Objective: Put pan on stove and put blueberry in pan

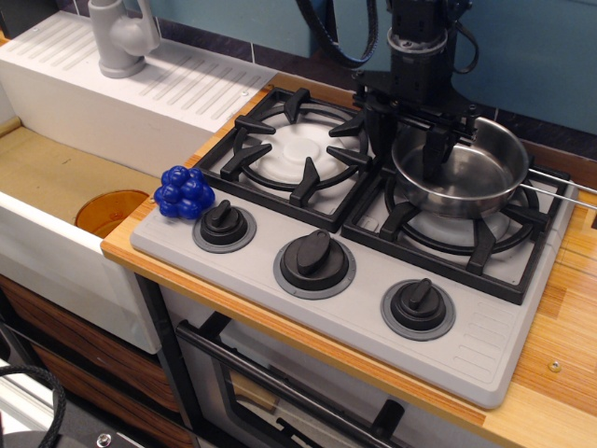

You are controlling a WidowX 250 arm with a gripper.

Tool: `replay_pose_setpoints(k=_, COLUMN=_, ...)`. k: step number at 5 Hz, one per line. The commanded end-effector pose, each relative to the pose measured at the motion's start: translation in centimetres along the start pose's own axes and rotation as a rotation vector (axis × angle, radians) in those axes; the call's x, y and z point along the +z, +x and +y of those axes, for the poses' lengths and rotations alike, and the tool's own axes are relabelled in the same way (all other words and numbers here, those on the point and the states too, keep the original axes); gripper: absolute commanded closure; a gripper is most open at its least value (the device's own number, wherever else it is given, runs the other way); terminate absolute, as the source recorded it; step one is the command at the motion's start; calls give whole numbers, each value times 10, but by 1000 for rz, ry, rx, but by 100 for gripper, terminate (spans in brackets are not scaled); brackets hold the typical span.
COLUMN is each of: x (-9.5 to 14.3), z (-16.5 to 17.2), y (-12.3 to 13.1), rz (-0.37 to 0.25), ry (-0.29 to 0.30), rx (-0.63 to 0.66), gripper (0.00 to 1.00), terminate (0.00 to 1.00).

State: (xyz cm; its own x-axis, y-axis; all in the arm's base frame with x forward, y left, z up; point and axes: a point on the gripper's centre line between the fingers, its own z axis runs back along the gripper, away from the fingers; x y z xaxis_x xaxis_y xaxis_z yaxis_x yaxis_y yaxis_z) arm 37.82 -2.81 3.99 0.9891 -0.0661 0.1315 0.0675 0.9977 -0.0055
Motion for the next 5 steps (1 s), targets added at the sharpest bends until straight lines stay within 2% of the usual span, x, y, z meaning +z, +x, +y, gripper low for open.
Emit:
replay_pose_setpoints(k=1, x=24, z=-5, y=3, rz=4, ry=28, rx=26, gripper=100, terminate=0)
replay_pose_setpoints(k=2, x=39, z=-8, y=3, rz=19, ry=42, rx=28, gripper=100, terminate=0)
replay_pose_setpoints(k=4, x=91, z=-15, y=3, rz=81, ry=79, rx=19, gripper=100, terminate=0)
replay_pose_setpoints(k=5, x=115, z=-8, y=10, rz=109, ry=84, rx=-3, gripper=100, terminate=0)
